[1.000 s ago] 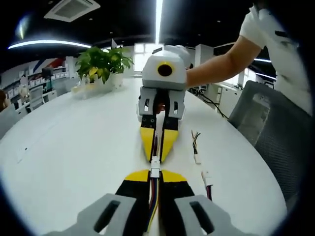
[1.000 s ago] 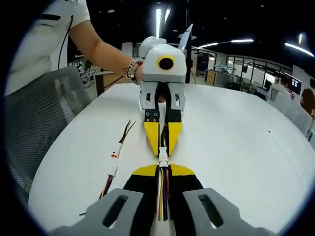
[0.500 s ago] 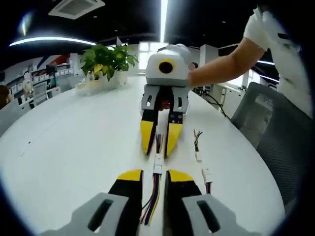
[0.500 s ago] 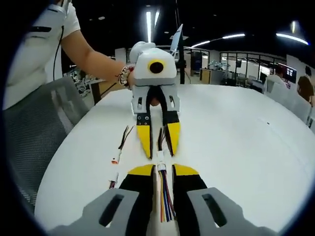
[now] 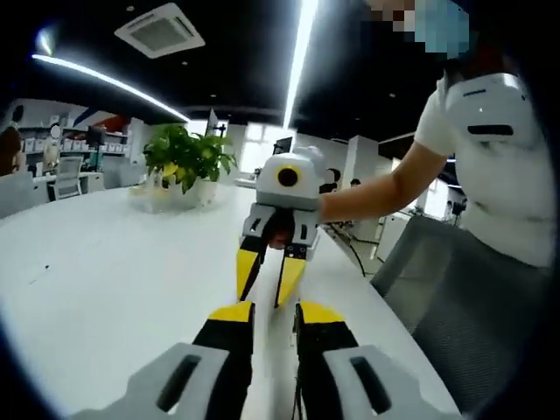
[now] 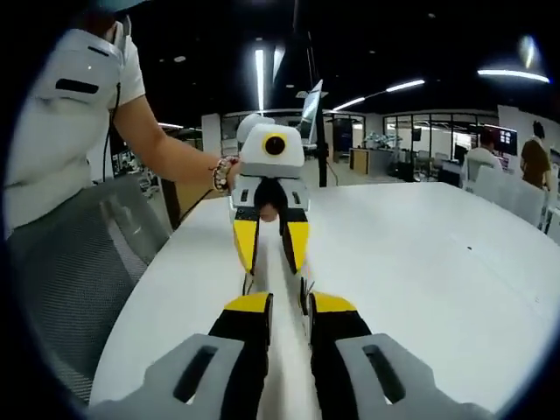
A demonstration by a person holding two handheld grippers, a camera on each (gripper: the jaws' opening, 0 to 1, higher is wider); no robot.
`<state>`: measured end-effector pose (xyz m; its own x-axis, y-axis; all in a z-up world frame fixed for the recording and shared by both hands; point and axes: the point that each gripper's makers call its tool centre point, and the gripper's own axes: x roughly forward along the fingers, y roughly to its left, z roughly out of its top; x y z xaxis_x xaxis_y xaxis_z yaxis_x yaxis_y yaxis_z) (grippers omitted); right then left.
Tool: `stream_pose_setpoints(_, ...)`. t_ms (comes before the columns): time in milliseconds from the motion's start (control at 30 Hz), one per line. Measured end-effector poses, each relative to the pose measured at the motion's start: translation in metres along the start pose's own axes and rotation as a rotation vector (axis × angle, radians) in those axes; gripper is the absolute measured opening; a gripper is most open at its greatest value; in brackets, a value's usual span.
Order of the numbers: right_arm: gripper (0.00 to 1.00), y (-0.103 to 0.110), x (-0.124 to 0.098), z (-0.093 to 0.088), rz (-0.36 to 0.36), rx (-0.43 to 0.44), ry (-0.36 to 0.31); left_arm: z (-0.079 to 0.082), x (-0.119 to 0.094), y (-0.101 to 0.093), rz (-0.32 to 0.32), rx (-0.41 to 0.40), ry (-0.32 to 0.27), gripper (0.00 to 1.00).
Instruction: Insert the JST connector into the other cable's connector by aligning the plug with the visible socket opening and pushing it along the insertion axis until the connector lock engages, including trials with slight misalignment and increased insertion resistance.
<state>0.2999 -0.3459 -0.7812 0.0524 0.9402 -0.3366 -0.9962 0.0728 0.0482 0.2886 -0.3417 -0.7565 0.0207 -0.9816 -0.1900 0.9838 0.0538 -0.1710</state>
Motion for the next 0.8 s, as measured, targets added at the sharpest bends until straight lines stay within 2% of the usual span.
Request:
stream_pose_setpoints(200,0.14,0.013,-0.008,0.007,-0.003,-0.008,-0.011,0.009,-0.011,-0.006,-0.006,0.011,-0.03,0.12)
stream_pose_setpoints(467,0.13,0.027,-0.02,0.001,-0.014,0.006,0.011,0.019,-0.023,-0.021,0.006,0.024,-0.06,0.13)
stream_pose_setpoints(633,0.13,0.035,-0.027,0.003,-0.027,0.003,0.01,0.017,-0.032,-0.037,0.015,0.025,-0.06,0.13)
stream_pose_setpoints(700,0.12,0.038,-0.028,0.002,-0.033,-0.004,0.01,0.015,-0.034,-0.039,0.033,0.011,-0.077,0.13)
stream_pose_setpoints(800,0.12,0.047,-0.029,0.0,-0.035,0.003,0.014,0.009,-0.037,-0.043,0.056,0.005,-0.067,0.13)
